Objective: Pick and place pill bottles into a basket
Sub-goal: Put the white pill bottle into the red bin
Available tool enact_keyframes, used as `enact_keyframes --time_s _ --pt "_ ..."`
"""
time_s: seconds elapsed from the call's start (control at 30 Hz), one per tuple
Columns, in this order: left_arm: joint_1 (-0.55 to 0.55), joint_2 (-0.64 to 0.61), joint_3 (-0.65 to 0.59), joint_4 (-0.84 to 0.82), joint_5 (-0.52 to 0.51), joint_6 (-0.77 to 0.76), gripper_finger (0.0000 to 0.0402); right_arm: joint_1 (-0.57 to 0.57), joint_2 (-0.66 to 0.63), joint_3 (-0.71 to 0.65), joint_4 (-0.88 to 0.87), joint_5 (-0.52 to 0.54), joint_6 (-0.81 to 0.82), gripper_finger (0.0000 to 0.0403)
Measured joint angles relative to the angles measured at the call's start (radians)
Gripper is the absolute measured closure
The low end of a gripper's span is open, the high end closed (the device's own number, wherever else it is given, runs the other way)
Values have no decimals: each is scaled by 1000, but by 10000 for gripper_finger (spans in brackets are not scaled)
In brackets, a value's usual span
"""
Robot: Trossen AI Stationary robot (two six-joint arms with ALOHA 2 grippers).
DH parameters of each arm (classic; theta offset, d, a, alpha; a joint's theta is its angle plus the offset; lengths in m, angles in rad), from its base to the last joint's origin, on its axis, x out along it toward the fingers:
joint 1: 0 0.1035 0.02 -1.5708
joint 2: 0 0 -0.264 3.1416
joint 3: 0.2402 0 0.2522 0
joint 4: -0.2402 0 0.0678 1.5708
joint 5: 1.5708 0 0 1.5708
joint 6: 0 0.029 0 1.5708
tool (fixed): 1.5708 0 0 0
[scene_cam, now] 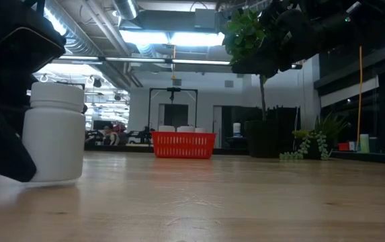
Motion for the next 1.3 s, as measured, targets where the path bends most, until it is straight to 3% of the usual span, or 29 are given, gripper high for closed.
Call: enact_keyframes --time_s 0.27,0.57,0.77,0.97,1.3 --pt "39 -82 0 -81 61 11 230 0 0 0 0 0 18 383" --pt "164 -362 1 -340 123 145 231 0 0 0 -2 0 53 383" --pt "279 -496 1 -357 220 255 231 0 0 0 0 0 53 383" --pt "425 -529 1 -359 347 276 231 0 0 0 40 0 53 383" --pt "578 -529 110 -485 363 396 231 0 0 13 119 -9 48 383"
